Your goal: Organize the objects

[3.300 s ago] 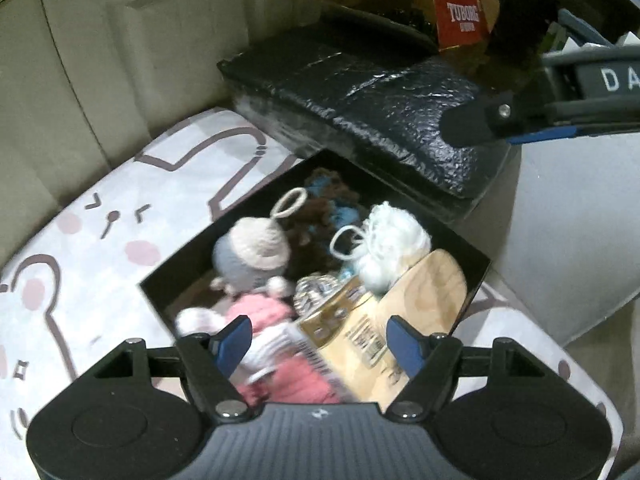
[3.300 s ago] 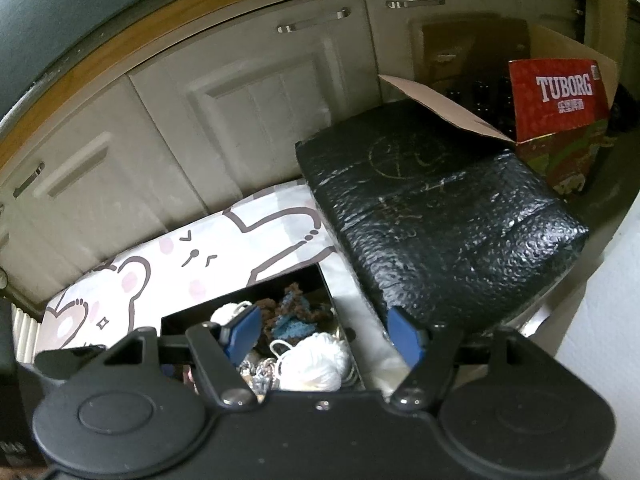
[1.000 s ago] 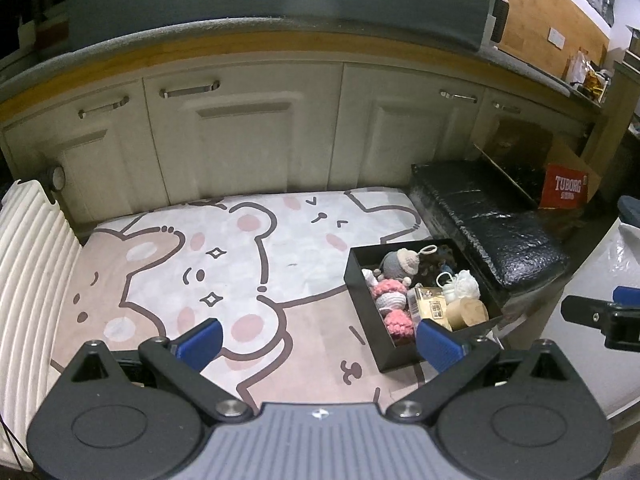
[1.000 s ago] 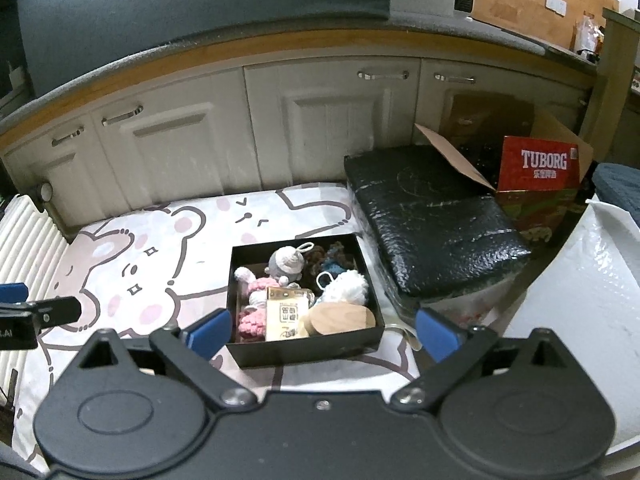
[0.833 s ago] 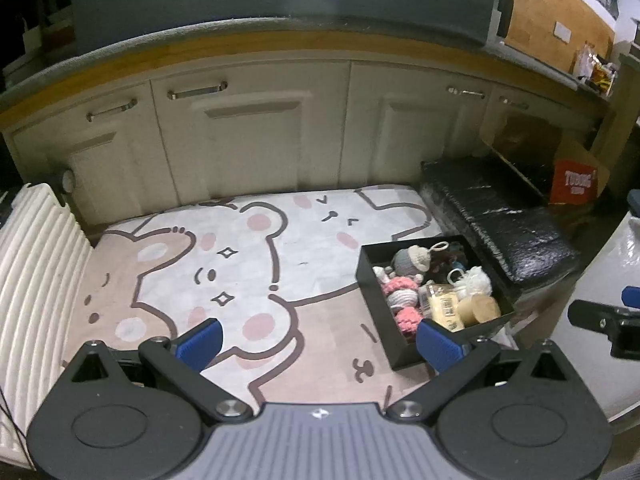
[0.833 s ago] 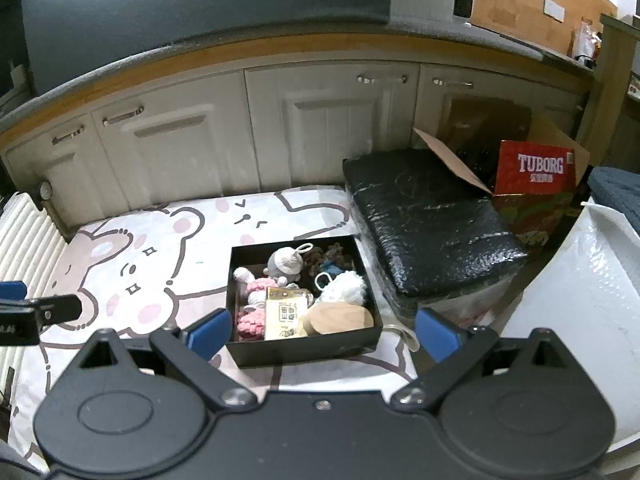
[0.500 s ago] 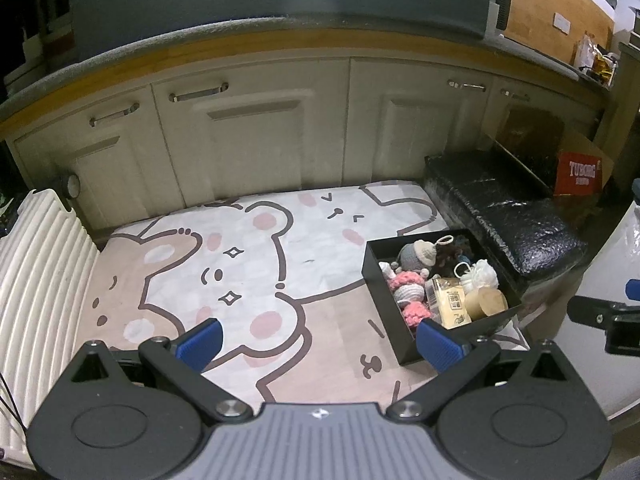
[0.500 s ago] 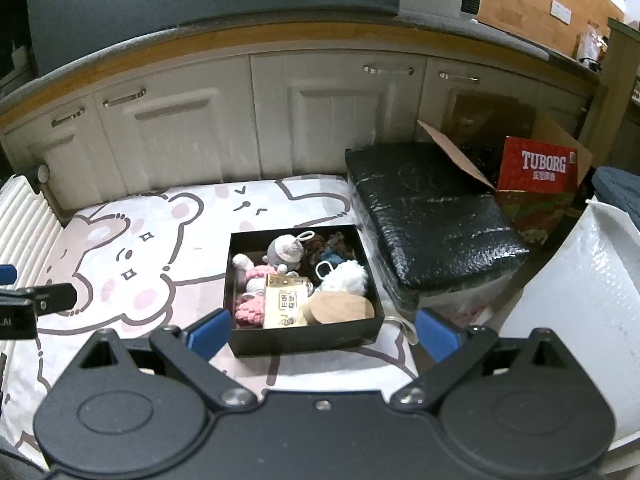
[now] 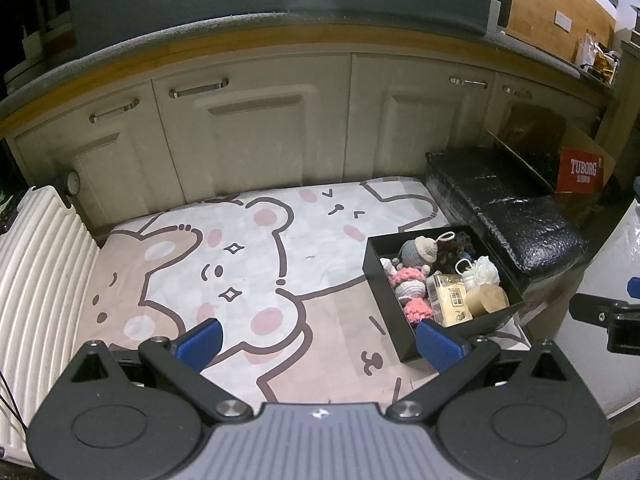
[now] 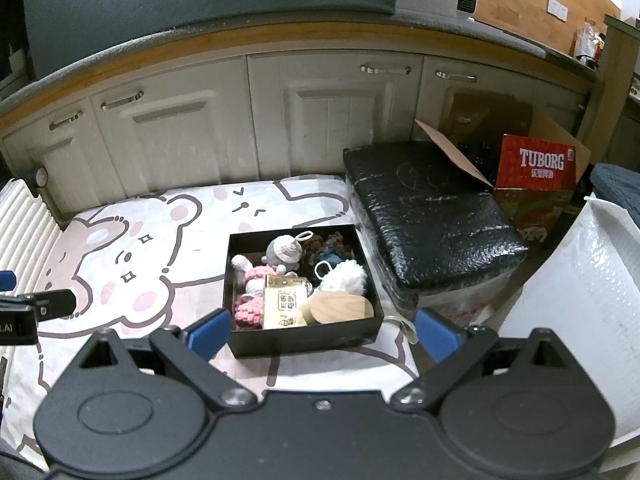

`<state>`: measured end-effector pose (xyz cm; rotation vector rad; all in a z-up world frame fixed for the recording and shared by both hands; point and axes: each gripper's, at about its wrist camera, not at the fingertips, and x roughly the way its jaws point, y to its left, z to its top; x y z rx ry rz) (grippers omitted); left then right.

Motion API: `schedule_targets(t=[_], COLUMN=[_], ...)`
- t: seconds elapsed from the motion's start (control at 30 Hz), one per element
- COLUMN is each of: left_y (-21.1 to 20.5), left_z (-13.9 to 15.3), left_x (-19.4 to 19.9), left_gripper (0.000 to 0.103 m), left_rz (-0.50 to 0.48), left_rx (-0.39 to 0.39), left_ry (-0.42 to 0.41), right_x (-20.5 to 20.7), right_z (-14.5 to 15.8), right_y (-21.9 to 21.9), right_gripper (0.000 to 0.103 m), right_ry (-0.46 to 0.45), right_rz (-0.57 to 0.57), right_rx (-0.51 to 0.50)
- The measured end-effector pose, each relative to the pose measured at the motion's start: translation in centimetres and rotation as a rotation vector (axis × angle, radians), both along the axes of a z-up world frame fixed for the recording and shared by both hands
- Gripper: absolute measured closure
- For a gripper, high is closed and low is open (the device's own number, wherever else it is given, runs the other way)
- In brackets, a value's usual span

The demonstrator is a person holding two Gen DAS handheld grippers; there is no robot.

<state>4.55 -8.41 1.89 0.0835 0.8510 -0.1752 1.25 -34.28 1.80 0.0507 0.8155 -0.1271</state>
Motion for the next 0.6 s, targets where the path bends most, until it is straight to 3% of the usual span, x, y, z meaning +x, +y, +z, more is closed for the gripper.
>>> schedule_targets(t=[0.6], left_y=[0.00], left_z=[-0.16], left_x=[-0.04], left_gripper=[0.001], left_rz=[0.002], left_rx=[0.003], left_ry=[0.003], right_x=[-0.06], right_z=[0.01], right_y=[0.11], right_gripper=[0.003], right_ry=[-0.002], right_rz=[0.004], right_rx=[-0.005])
